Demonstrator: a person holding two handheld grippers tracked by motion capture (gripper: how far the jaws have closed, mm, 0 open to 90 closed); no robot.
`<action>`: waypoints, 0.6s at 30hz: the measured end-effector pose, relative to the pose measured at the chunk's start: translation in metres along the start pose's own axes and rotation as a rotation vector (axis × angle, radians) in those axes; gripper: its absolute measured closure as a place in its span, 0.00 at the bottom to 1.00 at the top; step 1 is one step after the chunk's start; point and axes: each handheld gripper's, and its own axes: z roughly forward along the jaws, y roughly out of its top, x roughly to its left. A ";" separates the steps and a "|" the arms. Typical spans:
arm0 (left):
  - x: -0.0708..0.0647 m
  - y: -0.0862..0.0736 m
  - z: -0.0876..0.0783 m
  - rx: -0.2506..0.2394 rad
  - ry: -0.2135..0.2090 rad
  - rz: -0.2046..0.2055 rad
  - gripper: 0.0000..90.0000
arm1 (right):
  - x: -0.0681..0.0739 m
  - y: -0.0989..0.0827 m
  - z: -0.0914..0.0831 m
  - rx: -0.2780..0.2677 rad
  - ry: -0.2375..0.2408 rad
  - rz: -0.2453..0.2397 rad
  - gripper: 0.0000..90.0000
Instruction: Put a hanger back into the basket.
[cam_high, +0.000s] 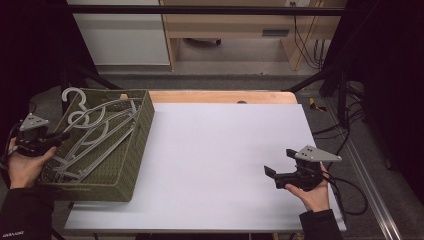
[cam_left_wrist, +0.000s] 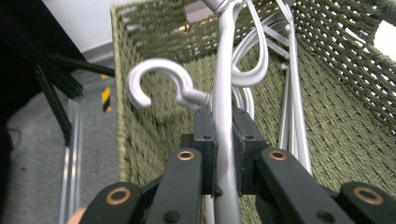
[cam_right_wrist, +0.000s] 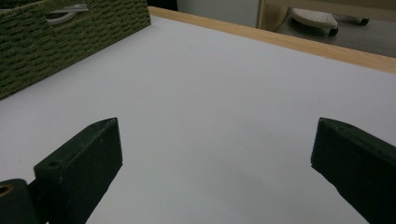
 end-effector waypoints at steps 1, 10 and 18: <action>0.000 -0.003 0.002 0.007 0.001 -0.008 0.91 | 0.001 0.000 0.001 0.002 -0.002 0.005 0.03; -0.001 -0.008 0.017 0.145 0.027 -0.014 0.90 | 0.001 0.000 0.000 0.000 -0.003 0.003 0.03; -0.005 -0.007 0.019 0.175 0.013 0.025 0.81 | 0.001 0.000 -0.001 0.002 -0.003 -0.001 0.03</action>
